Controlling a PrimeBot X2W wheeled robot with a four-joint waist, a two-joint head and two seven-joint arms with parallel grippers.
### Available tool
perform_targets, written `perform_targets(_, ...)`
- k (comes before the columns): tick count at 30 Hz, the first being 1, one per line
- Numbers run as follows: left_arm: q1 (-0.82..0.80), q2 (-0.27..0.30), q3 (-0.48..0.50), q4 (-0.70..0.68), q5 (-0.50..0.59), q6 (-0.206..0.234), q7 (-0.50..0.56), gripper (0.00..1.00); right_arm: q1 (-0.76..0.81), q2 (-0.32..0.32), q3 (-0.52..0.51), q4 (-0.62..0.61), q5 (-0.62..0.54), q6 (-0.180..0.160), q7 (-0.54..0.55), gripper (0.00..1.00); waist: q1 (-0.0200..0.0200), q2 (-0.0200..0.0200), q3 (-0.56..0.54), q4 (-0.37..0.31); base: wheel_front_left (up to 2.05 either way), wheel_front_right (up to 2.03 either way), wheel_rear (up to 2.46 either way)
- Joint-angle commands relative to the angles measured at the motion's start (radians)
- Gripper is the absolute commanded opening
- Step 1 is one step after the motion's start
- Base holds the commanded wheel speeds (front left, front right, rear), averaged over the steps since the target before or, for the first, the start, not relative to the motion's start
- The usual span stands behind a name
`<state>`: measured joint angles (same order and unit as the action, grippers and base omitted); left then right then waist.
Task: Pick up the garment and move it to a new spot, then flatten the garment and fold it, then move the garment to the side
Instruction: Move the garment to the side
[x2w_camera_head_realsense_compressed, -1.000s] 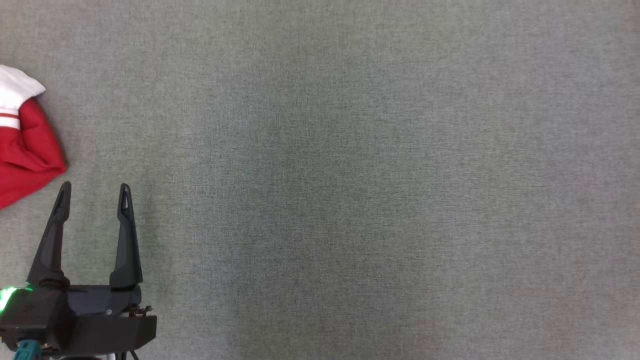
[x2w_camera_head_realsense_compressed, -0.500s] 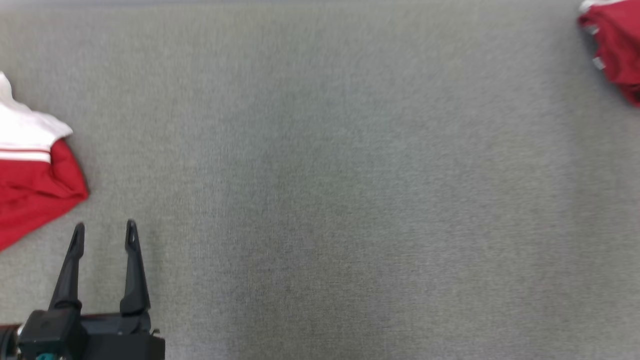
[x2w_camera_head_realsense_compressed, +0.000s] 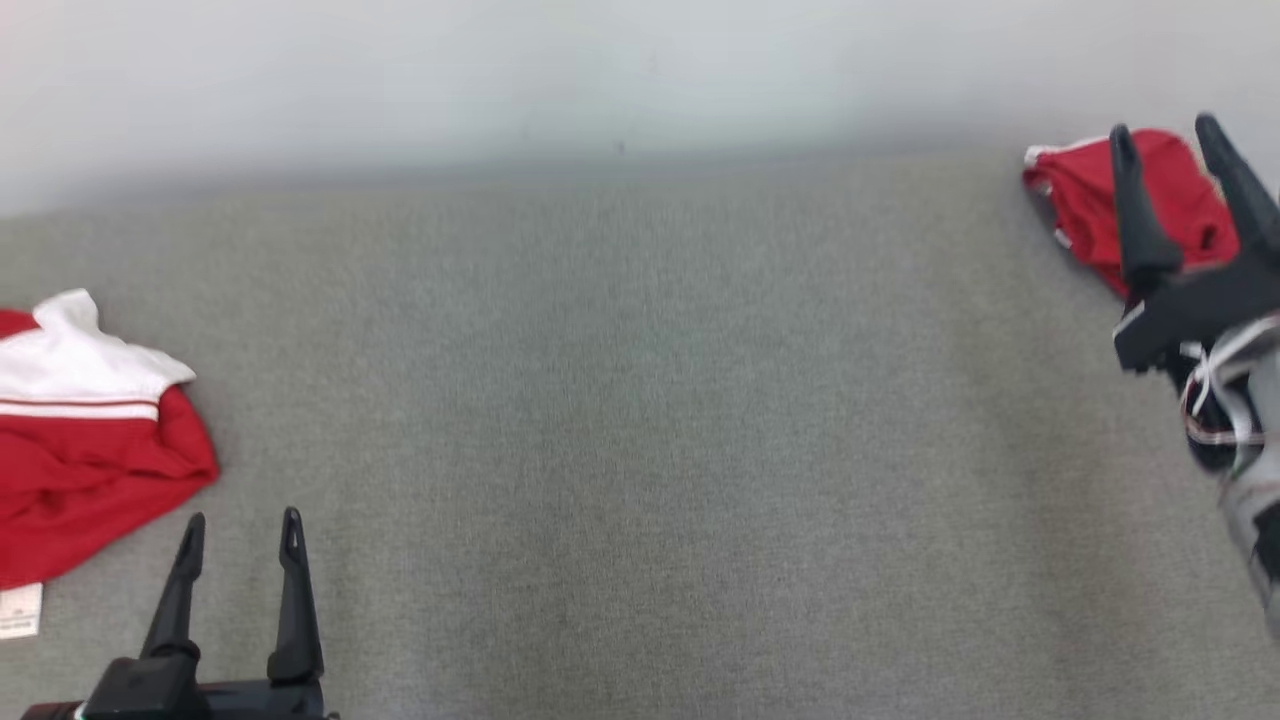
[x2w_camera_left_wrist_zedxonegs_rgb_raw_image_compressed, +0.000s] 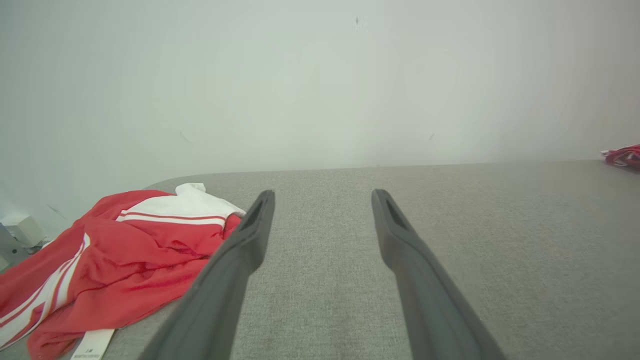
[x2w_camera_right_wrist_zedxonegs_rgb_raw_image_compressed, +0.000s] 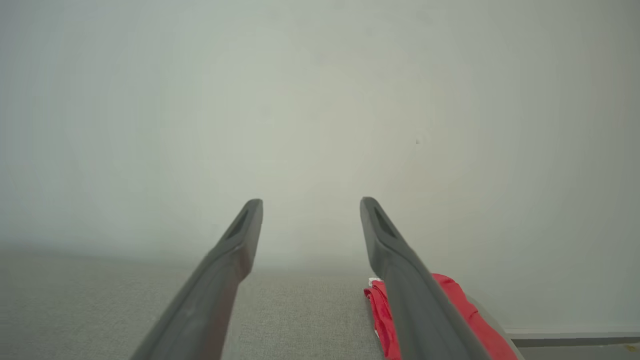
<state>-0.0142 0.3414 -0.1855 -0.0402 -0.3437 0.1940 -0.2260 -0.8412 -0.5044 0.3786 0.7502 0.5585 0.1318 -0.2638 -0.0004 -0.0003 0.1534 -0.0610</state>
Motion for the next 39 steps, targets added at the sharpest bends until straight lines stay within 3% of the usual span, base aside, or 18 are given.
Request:
perform_targets(1,0.021,-0.004,-0.004,0.006,0.001,0.000,0.002,1.00,0.067,0.015,-0.044,-0.047,-0.031,-0.002,0.000,1.00,0.0004,0.0003,-0.074,0.002,0.00,0.00,0.00)
perform_targets(7,0.046,-0.003,-0.024,0.022,0.003,-0.001,0.013,1.00,0.376,0.114,-0.270,-0.292,-0.210,-0.002,0.000,1.00,0.0004,0.0003,-0.134,0.022,0.00,0.00,0.00)
perform_targets(11,0.061,-0.001,-0.025,0.023,0.007,0.013,0.024,1.00,0.556,0.209,-0.366,-0.422,-0.310,-0.002,0.011,1.00,0.0004,0.0003,-0.160,0.026,0.00,0.00,0.00)
perform_targets(17,0.074,0.004,-0.028,0.018,0.014,0.027,0.032,1.00,0.749,0.360,-0.450,-0.594,-0.439,-0.002,0.068,1.00,0.0004,0.0003,-0.176,0.032,0.00,0.00,0.00)
perform_targets(21,0.080,0.009,-0.032,0.027,0.022,0.038,0.040,1.00,0.837,0.422,-0.459,-0.648,-0.515,-0.002,0.091,1.00,0.0004,0.0003,-0.186,0.032,0.00,0.00,0.00)
perform_targets(33,0.084,0.027,-0.050,0.035,0.031,0.048,0.059,1.00,0.904,0.453,-0.437,-0.670,-0.550,-0.002,0.117,1.00,0.0004,0.0003,-0.203,0.026,0.00,0.00,0.00)
perform_targets(39,0.092,0.026,-0.047,0.033,0.018,0.049,0.051,1.00,0.902,0.455,-0.452,-0.663,-0.486,-0.002,0.110,1.00,0.0004,0.0003,-0.206,0.032,0.00,0.00,0.00)
